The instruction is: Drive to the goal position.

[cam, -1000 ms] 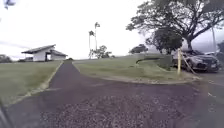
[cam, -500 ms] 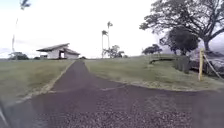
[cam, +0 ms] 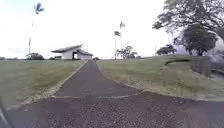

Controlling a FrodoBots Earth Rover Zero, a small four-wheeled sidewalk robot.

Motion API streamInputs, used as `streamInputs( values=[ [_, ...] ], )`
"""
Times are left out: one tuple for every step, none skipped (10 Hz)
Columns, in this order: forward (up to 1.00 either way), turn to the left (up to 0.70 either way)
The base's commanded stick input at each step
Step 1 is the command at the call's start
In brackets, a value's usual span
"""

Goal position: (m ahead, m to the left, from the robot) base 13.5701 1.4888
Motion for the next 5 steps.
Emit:
streamInputs(
  values=[
    [0.85,0.0],
    [0.85,0.0],
    [0.85,0.0],
    [0.85,0.0],
    [0.85,0.0]
  ],
)
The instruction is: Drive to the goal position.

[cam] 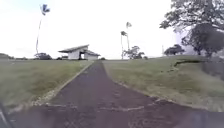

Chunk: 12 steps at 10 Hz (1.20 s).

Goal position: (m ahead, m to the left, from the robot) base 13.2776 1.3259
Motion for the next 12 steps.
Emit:
streamInputs(
  values=[
    [0.85,0.0],
    [0.85,0.0],
    [0.85,0.0],
    [0.85,0.0],
    [0.85,0.0],
    [0.85,0.0],
    [0.85,0.0],
    [0.85,0.0],
    [0.85,0.0],
    [0.85,0.0],
    [0.85,0.0],
    [0.85,0.0]
  ],
)
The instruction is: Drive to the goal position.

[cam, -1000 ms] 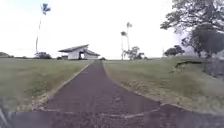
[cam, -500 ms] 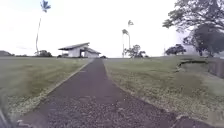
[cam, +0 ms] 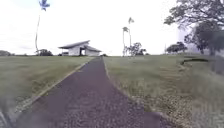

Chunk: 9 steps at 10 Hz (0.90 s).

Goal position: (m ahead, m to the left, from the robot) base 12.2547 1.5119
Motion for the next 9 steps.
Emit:
streamInputs(
  values=[
    [0.85,0.0],
    [0.85,0.0],
    [0.85,0.0],
    [0.85,0.0],
    [0.85,0.0],
    [0.85,0.0],
    [0.85,0.0],
    [0.85,0.0],
    [0.85,0.0]
  ],
)
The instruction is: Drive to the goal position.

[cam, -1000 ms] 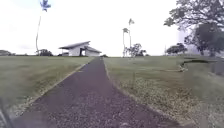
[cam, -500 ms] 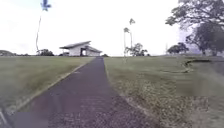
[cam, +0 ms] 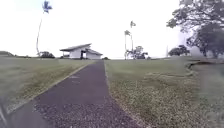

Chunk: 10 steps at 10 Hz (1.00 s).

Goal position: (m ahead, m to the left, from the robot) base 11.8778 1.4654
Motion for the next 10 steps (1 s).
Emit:
streamInputs(
  values=[
    [0.85,0.0],
    [0.85,0.0],
    [0.85,0.0],
    [0.85,0.0],
    [0.85,0.0],
    [0.85,0.0],
    [0.85,0.0],
    [0.85,0.0],
    [0.85,0.0],
    [0.85,0.1]
  ],
)
